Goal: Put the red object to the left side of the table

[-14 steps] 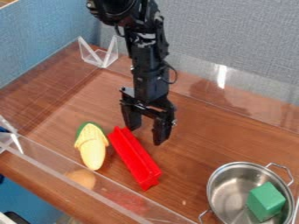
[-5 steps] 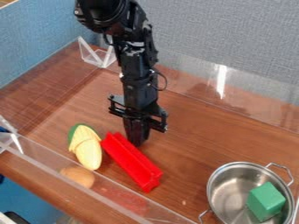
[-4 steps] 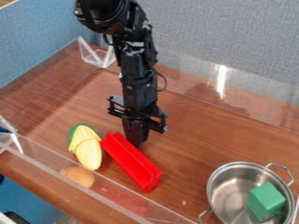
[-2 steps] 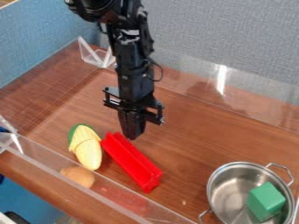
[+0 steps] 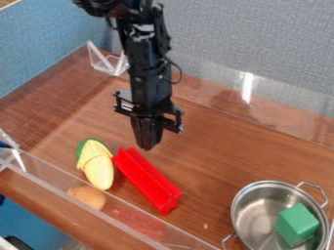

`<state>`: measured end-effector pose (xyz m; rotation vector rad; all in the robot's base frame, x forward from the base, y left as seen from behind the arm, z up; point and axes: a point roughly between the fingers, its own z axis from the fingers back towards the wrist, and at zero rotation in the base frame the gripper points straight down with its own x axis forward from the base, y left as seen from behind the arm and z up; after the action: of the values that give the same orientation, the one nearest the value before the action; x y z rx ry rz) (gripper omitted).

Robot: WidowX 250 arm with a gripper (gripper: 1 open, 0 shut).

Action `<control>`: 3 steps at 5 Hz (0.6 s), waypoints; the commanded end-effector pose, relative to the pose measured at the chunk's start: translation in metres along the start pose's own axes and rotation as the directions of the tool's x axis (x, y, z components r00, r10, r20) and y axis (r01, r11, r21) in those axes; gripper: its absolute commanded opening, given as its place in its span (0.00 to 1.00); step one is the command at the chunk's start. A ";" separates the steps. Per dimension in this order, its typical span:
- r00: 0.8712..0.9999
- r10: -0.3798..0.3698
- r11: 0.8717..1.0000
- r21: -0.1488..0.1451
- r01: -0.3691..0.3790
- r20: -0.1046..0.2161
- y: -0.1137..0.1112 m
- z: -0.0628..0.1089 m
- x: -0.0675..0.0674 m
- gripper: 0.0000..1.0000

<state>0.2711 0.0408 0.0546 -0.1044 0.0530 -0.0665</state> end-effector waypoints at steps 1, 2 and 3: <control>0.996 0.005 1.000 0.020 -0.007 0.089 0.004 0.027 0.007 0.00; 0.996 0.004 1.000 0.020 -0.006 0.091 0.004 0.028 0.006 1.00; 0.996 0.002 1.000 0.019 -0.003 0.089 0.004 0.024 0.005 1.00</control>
<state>0.2738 0.0424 0.0627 -0.1017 0.0228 -0.0686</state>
